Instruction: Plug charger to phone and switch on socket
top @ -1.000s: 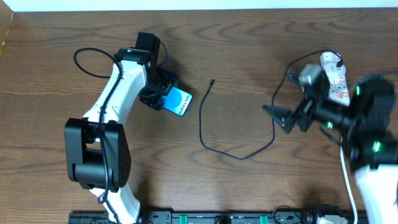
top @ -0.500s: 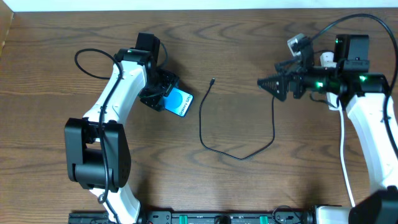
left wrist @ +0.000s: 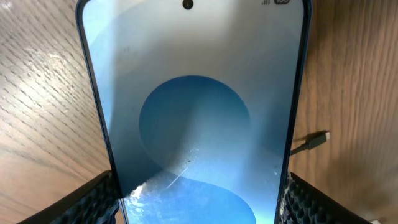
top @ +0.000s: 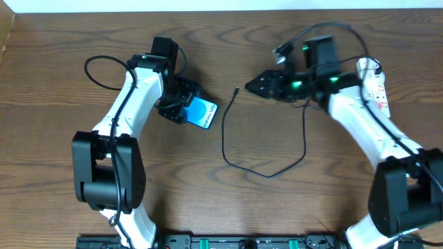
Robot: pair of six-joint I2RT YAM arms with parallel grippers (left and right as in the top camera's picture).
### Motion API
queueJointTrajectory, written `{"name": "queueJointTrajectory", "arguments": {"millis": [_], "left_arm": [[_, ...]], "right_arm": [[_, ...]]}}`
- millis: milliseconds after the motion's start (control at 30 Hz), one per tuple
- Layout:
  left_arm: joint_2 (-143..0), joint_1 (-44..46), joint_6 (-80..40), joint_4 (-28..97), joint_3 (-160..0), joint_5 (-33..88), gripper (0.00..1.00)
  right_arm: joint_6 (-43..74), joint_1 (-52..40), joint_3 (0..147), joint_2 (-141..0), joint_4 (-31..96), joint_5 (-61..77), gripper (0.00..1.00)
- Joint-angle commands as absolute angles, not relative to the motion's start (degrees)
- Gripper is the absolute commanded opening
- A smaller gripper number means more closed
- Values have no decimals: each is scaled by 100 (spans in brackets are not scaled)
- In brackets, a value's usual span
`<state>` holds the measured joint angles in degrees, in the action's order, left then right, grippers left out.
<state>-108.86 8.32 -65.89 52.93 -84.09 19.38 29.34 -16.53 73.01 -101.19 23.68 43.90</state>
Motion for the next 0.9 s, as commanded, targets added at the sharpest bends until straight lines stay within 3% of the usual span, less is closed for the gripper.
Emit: {"name": "queueJointTrajectory", "arguments": {"millis": [0,133,367,867], "left_arm": [[-10792,808,-6858,5306,-8418,2078,71],[-10792,808,-6954,5229,-8418,2355,71],[-10792,808,-6978,5194,-8418,2672,71],[-10792,808,-7238,5046,-8418,3710,71]], "right_arm": [[4130,-2130,7371,-10127,2270,3385,52],[4541,-2467,7371,-10138,2215,2912,48],[4541,-2821,7371,-10235,2027,2884,59],[4582,-3354,7369,-10610,1422,2832,53]]}}
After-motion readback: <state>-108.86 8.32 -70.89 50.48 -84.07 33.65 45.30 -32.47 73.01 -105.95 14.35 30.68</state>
